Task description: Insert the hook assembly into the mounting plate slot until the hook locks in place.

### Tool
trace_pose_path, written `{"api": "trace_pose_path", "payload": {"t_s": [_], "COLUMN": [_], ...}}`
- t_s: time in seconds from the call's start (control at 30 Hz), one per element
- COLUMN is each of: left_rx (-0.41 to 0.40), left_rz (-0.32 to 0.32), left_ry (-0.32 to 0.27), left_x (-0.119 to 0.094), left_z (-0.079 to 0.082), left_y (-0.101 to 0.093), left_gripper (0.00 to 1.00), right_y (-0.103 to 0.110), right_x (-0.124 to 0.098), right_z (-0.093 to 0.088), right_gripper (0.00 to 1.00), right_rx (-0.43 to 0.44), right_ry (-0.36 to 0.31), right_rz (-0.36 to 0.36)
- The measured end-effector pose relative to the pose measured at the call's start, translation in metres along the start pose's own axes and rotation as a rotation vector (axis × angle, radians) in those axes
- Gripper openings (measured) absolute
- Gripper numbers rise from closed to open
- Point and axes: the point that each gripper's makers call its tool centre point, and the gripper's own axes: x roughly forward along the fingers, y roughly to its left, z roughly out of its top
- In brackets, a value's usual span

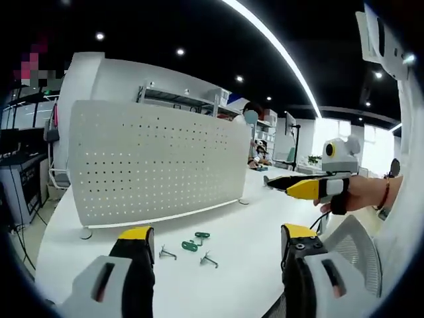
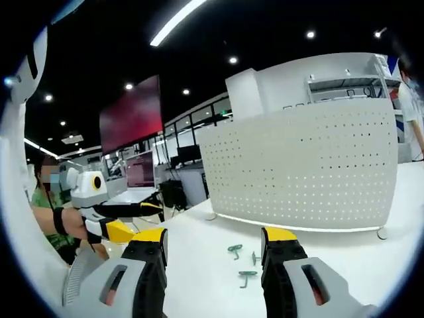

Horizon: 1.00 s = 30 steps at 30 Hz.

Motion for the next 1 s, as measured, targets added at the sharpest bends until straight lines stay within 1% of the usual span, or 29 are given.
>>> {"api": "trace_pose_path", "payload": {"t_s": [0.03,0.13,0.23,0.37,0.53,0.67,0.7,0.77,1.0], "left_rx": [0.002,0.001,-0.002,-0.005,-0.007,-0.004,-0.004,-0.002,-0.007], "left_rz": [0.001,-0.004,-0.001,0.006,0.005,0.001,0.001,-0.001,0.008], "left_ry": [-0.002,0.015,0.018,0.021,0.022,0.024,0.026,0.037,0.042], "left_x": [0.000,0.000,0.001,0.003,0.006,0.007,0.008,0.007,0.006], "left_z": [0.000,-0.003,-0.005,-0.007,-0.008,-0.011,-0.011,-0.013,-0.015], "left_y": [0.000,0.000,0.002,0.006,0.010,0.012,0.012,0.012,0.006], "left_gripper": [0.80,0.81,0.81,0.81,0.81,0.81,0.81,0.81,0.81], "right_y": [0.001,-0.003,-0.002,-0.001,-0.001,0.000,0.000,0.003,0.006], "right_x": [0.000,0.000,0.002,0.005,0.006,0.005,0.004,0.003,0.001], "right_z": [0.001,0.000,-0.001,-0.003,0.000,-0.002,-0.003,-0.007,-0.007], "right_gripper": [0.57,0.58,0.58,0.58,0.58,0.58,0.58,0.58,0.58], "right_rx": [0.031,0.013,0.021,0.009,0.006,0.004,-0.001,-0.034,-0.014], "right_ry": [-0.014,-0.009,-0.009,0.009,0.003,0.006,0.010,0.042,0.033], "right_rz": [0.003,-0.010,-0.005,-0.001,-0.008,-0.013,-0.013,-0.009,0.000]}}
